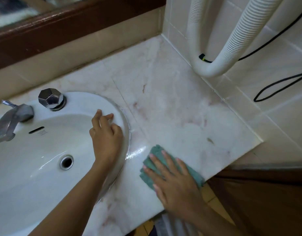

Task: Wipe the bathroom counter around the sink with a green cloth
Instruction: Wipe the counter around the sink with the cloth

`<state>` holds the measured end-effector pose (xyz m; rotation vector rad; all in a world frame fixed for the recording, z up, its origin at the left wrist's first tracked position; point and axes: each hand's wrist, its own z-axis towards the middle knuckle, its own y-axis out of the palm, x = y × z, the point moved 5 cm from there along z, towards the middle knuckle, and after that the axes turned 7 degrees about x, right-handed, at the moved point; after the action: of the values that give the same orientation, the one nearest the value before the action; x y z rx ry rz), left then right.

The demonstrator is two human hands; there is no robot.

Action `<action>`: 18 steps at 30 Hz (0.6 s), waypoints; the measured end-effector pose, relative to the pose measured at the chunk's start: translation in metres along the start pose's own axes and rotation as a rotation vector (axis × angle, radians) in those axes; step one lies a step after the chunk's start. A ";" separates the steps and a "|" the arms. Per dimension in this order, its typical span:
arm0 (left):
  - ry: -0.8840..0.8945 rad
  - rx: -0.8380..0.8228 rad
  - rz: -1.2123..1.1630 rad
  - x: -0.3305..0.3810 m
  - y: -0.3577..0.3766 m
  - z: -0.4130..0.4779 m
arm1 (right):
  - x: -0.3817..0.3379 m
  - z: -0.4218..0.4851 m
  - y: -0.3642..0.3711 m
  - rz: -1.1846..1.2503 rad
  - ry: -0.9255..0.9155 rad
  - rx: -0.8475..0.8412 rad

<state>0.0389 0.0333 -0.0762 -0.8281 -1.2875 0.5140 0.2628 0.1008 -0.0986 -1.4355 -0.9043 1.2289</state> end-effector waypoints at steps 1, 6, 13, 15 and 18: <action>-0.007 0.010 -0.005 0.001 -0.001 0.000 | 0.029 -0.005 -0.006 -0.037 0.032 0.010; -0.028 0.029 -0.006 0.002 -0.001 -0.001 | 0.162 0.057 -0.028 -0.148 0.520 0.085; -0.029 0.029 0.001 0.000 -0.001 -0.003 | 0.030 0.118 0.003 -0.029 0.427 0.196; 0.007 0.025 0.001 -0.001 -0.001 -0.002 | -0.027 0.065 0.011 0.010 0.194 0.103; -0.007 0.022 -0.007 -0.002 -0.001 0.000 | -0.004 -0.003 0.000 0.008 0.021 0.028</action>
<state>0.0384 0.0312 -0.0772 -0.8045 -1.2886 0.5251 0.2647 0.0966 -0.0982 -1.4291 -0.8647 1.2257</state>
